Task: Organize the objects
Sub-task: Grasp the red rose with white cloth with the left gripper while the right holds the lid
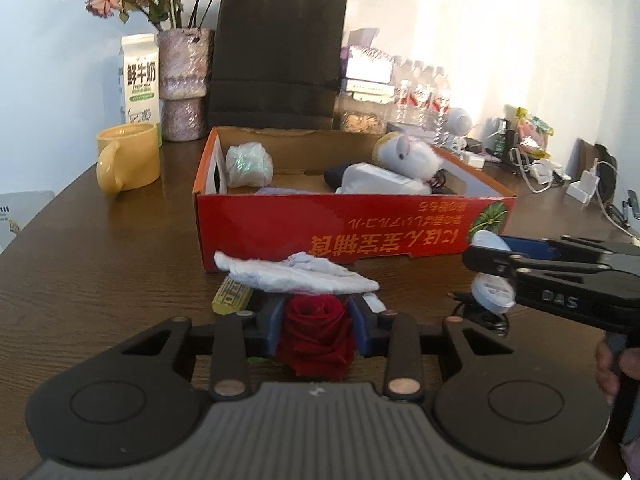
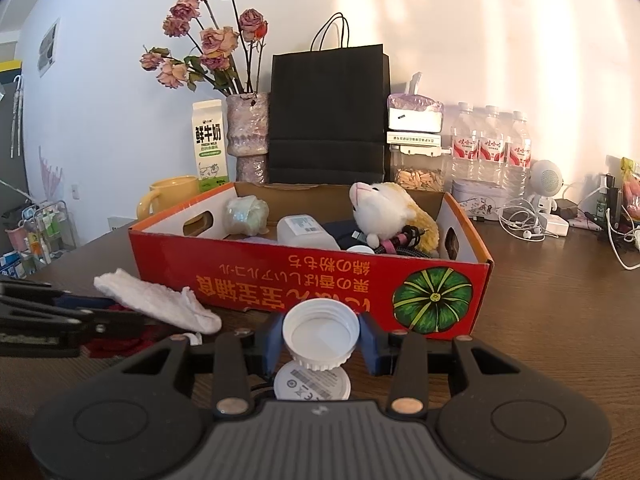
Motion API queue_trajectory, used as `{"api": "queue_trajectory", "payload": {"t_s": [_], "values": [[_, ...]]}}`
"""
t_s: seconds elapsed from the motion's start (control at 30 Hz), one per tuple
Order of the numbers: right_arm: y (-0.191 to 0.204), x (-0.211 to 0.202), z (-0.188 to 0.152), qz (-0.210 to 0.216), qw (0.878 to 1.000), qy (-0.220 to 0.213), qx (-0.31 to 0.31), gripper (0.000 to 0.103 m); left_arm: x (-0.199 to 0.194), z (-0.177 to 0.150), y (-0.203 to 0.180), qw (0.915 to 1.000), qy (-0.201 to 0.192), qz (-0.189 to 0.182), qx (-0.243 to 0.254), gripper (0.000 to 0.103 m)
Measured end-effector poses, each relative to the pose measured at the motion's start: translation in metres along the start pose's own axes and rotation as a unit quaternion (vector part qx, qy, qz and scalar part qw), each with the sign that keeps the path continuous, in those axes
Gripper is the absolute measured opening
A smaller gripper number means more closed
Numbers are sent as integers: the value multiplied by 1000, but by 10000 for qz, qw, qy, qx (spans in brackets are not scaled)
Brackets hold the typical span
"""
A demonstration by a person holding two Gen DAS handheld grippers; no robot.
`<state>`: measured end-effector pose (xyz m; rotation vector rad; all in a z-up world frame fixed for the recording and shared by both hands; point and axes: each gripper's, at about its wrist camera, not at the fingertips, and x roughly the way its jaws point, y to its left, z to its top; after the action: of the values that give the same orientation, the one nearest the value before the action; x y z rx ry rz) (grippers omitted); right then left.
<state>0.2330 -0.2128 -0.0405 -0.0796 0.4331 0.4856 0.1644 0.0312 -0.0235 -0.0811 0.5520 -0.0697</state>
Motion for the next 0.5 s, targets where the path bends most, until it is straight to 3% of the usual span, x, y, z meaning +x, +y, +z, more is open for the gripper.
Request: {"api": "queue_trajectory", "payload": {"t_s": [0.5], "values": [[13,-15,17,161,9994,-273,-160,39,-49,25,-13,9961,-752,-400,237,33]]}}
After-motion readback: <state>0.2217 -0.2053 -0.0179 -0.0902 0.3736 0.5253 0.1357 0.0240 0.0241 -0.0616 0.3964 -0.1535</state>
